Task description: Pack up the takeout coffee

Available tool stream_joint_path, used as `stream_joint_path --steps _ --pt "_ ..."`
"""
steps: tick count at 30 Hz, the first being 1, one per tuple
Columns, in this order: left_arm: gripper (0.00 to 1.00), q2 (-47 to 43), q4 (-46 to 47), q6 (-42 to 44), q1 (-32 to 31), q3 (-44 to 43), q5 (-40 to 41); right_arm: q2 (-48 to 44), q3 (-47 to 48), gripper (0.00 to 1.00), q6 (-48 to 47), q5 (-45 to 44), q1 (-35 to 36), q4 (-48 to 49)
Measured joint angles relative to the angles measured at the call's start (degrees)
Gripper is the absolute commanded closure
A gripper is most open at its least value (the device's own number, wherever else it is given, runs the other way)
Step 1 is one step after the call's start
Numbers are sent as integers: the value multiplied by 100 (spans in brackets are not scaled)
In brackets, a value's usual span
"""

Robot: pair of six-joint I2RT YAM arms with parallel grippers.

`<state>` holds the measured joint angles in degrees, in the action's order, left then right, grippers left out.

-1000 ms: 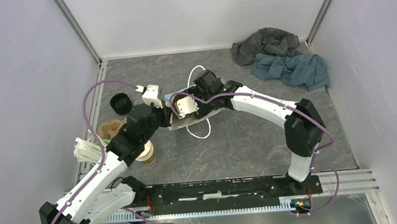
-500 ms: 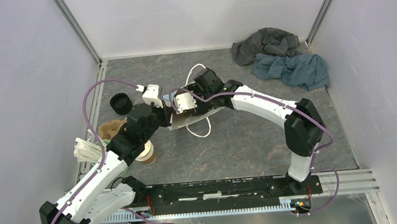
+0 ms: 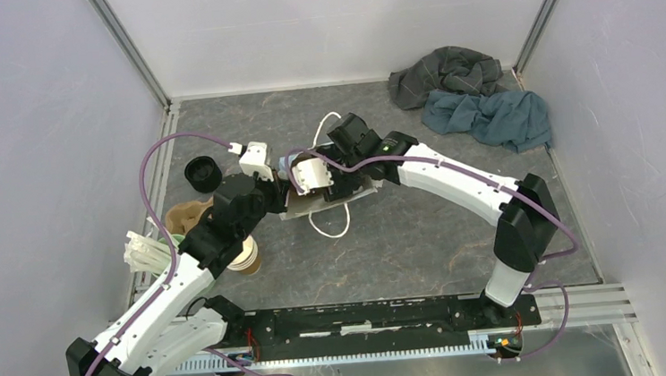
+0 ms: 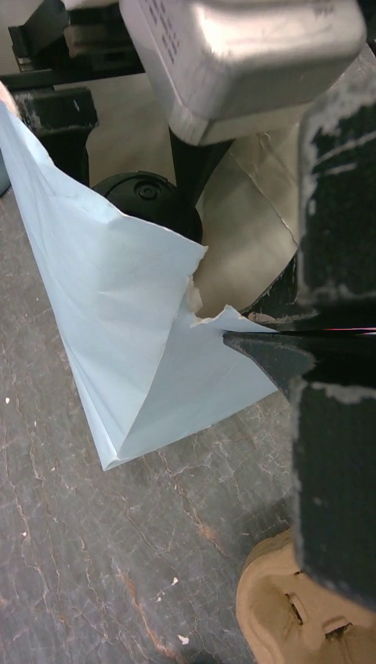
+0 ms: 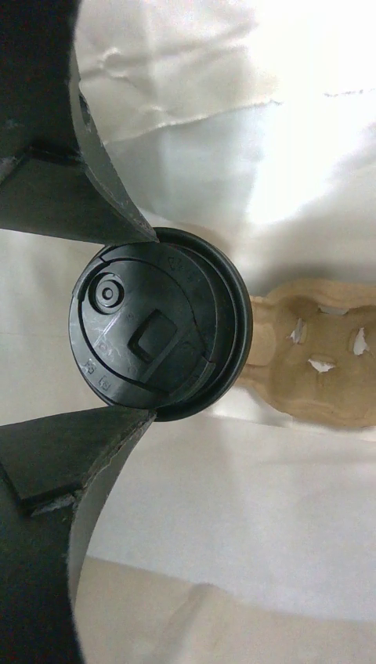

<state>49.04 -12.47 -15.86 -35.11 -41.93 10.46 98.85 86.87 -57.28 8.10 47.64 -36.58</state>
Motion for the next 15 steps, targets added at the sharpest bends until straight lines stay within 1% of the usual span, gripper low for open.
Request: stream_joint_path --steps 4,7,12,15 --pt "98 0 0 0 0 0 -2 -59 -72 100 2 94 20 33" --pt "98 0 -4 0 0 0 -4 -22 -275 100 -22 61 26 247" --pt "98 13 -70 0 4 0 4 457 -304 100 -94 -339 46 791" --pt "98 31 -116 0 7 0 7 586 -188 100 -63 -426 70 938"
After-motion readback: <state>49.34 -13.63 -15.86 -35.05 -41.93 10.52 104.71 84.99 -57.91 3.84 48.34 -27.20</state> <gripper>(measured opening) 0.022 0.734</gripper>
